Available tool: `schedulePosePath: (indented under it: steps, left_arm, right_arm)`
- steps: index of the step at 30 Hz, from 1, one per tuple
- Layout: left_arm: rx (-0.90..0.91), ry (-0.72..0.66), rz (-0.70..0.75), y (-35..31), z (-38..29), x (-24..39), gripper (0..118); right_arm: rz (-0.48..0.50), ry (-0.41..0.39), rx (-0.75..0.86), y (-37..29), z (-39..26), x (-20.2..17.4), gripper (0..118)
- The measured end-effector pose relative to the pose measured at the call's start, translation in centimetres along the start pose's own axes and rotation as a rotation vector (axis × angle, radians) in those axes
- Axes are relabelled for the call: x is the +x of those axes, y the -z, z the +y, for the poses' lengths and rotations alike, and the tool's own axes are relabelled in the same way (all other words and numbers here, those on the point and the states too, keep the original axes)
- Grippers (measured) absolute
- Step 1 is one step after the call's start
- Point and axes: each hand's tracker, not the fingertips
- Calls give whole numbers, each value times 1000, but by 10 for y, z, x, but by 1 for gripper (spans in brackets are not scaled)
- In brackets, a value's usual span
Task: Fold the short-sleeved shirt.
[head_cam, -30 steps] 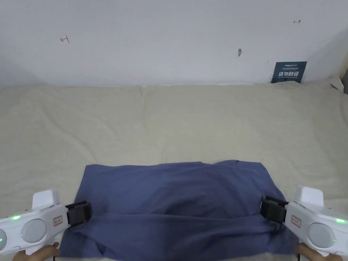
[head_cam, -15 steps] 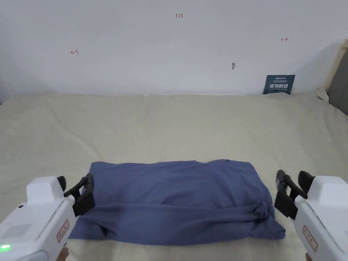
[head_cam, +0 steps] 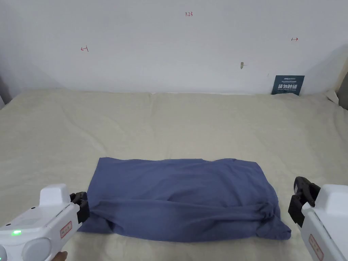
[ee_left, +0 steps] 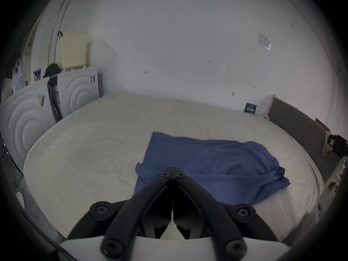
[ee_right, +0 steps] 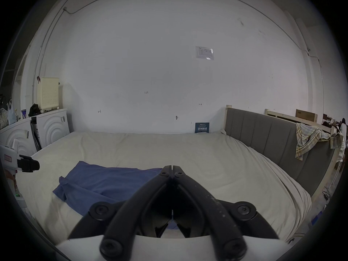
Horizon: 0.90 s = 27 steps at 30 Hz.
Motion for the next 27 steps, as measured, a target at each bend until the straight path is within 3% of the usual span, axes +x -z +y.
schedulePosePath:
  steps: [2,4,6,7,10,15,19,21,22,23,24,25,27]
  left_arm:
    - [-65,-13,23,19,1,-11,1]
    - [-139,-35,27,39,2,-22,14]
    - [-209,-57,35,62,3,-33,72]
    - [-266,-65,42,75,2,-37,93]
    - [-334,-54,86,103,-3,-42,106]
    - [-438,-62,116,145,-19,-47,99]
    - [-517,-76,120,164,-41,-47,62]
    - [-449,-36,130,154,-43,-41,56]
    - [-455,-38,141,152,-43,-39,36]
    - [-438,-42,122,149,-43,-40,6]
    - [-424,-64,64,148,-43,-39,6]
    - [-439,-66,97,149,-43,-38,6]
    - [-432,-56,100,149,-42,-38,6]
  right_arm:
    - [-1,-1,-15,5,-2,0,1]
    - [-2,3,-33,12,-6,1,1]
    - [-7,-2,-56,20,-10,1,1]
    - [-10,-5,-67,24,-12,1,1]
    - [-15,3,-104,37,-20,2,1]
    - [-36,25,-178,58,-36,8,1]
    - [-52,77,-261,74,-52,21,2]
    - [-74,93,-314,83,-62,29,3]
    - [-85,107,-342,89,-68,33,10]
    - [-89,129,-371,95,-75,37,22]
    - [-90,144,-413,103,-82,41,41]
    - [-88,158,-457,112,-90,45,71]
    - [-91,155,-572,132,-107,48,105]
